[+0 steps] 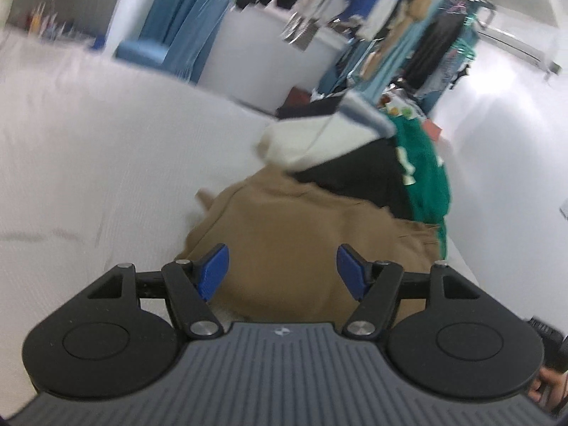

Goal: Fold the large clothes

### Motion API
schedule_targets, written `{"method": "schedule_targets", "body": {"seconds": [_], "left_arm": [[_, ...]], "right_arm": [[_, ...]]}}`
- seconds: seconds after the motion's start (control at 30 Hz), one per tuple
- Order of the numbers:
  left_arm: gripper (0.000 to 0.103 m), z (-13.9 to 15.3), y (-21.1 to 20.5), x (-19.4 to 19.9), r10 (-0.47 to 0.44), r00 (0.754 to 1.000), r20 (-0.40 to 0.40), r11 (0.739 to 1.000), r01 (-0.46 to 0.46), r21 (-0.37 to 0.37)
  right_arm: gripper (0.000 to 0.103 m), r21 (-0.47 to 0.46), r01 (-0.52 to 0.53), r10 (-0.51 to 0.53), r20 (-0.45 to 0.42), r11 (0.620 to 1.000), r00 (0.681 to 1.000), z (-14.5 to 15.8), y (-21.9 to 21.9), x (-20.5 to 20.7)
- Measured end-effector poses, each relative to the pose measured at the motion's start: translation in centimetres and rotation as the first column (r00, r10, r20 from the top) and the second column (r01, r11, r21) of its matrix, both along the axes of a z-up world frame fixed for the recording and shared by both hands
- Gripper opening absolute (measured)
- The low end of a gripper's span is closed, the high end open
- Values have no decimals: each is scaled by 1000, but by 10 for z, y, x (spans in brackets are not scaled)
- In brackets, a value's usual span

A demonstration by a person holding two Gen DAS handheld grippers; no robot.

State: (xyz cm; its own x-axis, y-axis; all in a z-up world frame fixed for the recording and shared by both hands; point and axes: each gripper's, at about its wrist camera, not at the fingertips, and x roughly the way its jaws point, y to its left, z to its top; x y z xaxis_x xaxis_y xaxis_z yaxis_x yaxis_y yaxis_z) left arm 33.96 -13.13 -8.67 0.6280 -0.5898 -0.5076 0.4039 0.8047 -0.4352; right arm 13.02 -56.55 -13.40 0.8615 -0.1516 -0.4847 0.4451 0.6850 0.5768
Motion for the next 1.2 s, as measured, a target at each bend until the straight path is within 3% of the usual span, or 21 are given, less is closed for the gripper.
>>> {"method": "schedule_targets", "body": {"seconds": [0.27,0.37,0.5,0.8,1.2], "left_arm": [[72,87,-26,-76,-73,984,163,996,64,61],[72,109,-32,-106,-80,972,220,993,60,98],[72,127,-34,-136,-96,963,253,993,73,98],[72,130,-31,-186,-87,947,310,992,53,118],[76,103,-45,-215,-117,939,323,986,73,147]], "right_arm": [[56,-219,-67,89,91,973,992,95,53,-23],[56,-294,-90,128,114,952,985,125,77,-30],[56,-323,-134,184,131,937,974,146,102,-42],[56,-442,-208,277,96,872,956,154,158,-59],[56,-473,-260,299,8,842,954,124,195,-71]]}}
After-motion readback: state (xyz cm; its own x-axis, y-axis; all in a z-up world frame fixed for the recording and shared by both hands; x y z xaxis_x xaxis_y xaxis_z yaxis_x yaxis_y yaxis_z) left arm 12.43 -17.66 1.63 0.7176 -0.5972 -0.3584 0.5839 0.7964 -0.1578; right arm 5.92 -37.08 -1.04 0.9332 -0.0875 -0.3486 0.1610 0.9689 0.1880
